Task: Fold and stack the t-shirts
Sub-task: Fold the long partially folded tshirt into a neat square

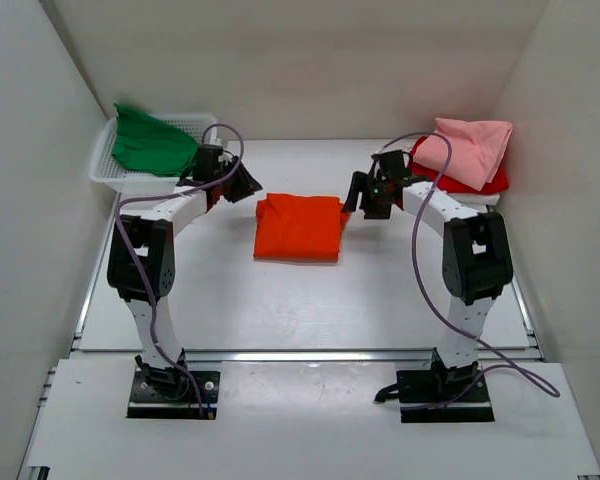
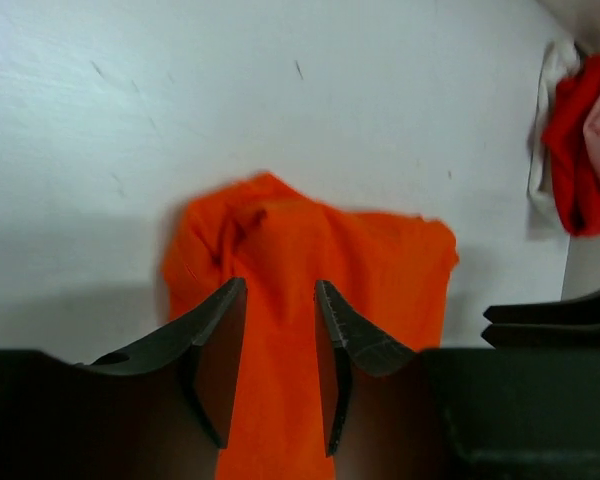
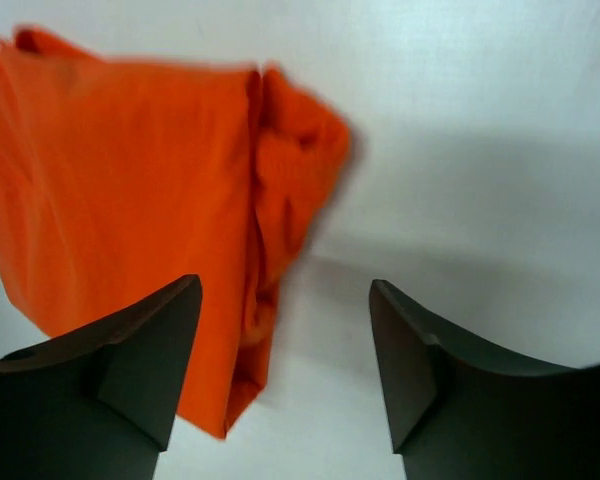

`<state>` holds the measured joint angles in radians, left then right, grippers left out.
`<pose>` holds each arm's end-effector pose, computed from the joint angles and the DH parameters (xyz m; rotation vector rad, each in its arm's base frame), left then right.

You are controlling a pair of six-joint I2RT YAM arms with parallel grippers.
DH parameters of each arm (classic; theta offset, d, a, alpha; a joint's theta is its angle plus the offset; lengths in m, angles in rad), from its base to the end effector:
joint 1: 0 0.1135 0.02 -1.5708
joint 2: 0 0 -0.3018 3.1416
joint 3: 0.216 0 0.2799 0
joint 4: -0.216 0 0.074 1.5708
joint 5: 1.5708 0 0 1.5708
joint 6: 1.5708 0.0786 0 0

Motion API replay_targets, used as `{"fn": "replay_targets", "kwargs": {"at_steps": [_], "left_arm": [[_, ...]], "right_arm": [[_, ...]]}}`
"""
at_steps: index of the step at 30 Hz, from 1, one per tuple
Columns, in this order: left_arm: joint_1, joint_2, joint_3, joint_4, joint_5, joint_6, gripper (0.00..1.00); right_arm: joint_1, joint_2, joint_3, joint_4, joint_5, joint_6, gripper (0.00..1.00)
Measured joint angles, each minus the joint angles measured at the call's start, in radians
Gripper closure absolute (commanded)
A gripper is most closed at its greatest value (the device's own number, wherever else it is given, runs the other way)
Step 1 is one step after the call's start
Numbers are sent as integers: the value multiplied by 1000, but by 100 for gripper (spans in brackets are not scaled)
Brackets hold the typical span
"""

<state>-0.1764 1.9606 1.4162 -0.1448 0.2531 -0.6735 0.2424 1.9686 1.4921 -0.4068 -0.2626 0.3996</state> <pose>0.5040 -0.1098 0.2069 -0.4389 2.2995 -0.7254 0.4829 0.1404 0.2038 0.0787 2.5066 0.5968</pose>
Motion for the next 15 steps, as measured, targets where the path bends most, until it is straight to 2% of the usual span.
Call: {"fn": "replay_targets", "kwargs": {"at_steps": [4, 7, 9, 10, 11, 15], "left_arm": [[-81, -66, -117, 25, 21, -2, 58], [-147, -56, -147, 10, 19, -5, 62], [-177, -34, -147, -1, 12, -5, 63], [-184, -19, -147, -8, 11, -8, 66], [-185, -4, -147, -15, 9, -10, 67], [-158, 45, -159, -27, 6, -23, 71]], "right_arm": [[34, -108, -201, 50, -4, 31, 27], [66, -116, -258, 66, -5, 64, 22], [90, -105, -266, 81, -4, 83, 20], [100, -95, -264, 94, -5, 96, 14], [110, -80, -254, 102, -5, 108, 13], [148, 23, -143, 112, -15, 142, 11]]}}
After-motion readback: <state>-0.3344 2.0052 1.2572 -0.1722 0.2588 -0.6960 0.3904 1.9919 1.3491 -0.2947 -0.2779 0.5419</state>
